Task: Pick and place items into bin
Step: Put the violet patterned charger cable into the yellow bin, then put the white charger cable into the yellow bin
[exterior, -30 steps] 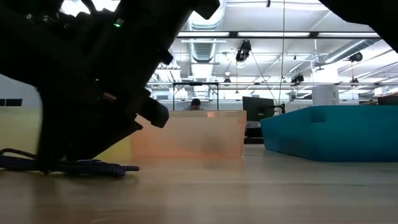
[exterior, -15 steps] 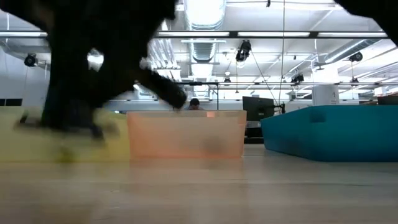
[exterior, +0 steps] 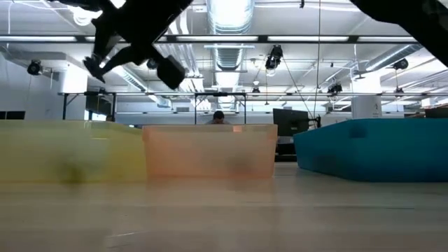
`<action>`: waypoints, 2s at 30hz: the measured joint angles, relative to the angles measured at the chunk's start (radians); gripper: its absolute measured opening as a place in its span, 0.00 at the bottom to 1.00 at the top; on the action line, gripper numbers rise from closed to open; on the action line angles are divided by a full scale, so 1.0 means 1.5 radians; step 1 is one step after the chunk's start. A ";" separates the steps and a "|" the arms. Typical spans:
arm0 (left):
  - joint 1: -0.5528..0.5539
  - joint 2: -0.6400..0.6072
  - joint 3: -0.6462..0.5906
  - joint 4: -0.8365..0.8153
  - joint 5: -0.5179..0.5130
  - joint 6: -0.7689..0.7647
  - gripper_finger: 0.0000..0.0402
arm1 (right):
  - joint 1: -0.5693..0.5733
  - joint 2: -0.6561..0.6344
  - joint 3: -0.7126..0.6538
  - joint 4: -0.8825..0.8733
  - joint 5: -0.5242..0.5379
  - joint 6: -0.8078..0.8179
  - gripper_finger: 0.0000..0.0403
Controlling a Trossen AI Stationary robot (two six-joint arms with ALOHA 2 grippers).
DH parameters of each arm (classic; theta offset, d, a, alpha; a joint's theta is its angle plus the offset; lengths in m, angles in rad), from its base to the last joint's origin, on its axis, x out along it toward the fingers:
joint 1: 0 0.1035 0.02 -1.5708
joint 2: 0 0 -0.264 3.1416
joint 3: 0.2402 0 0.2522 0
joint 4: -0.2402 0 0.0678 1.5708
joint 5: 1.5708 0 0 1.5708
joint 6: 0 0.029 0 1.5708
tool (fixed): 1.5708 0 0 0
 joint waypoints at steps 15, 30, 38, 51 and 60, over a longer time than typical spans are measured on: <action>-0.004 -0.026 -0.012 -0.043 -0.060 -0.018 0.00 | -0.004 -0.015 -0.008 -0.002 0.020 -0.253 0.54; 0.039 0.059 -0.035 0.089 0.156 -0.057 0.00 | 0.197 -0.310 -0.202 -0.515 0.072 0.056 0.46; 0.106 0.052 -0.033 0.164 0.175 -0.089 0.00 | 0.107 -0.623 -0.588 -0.457 0.141 0.207 0.39; 0.250 0.109 -0.033 0.206 -0.011 -0.243 0.00 | -0.459 -0.776 -0.884 -0.276 -0.157 0.002 0.53; 0.364 0.118 -0.033 0.188 -0.036 -0.240 0.00 | -0.568 -0.579 -0.826 -0.178 -0.250 -0.061 0.54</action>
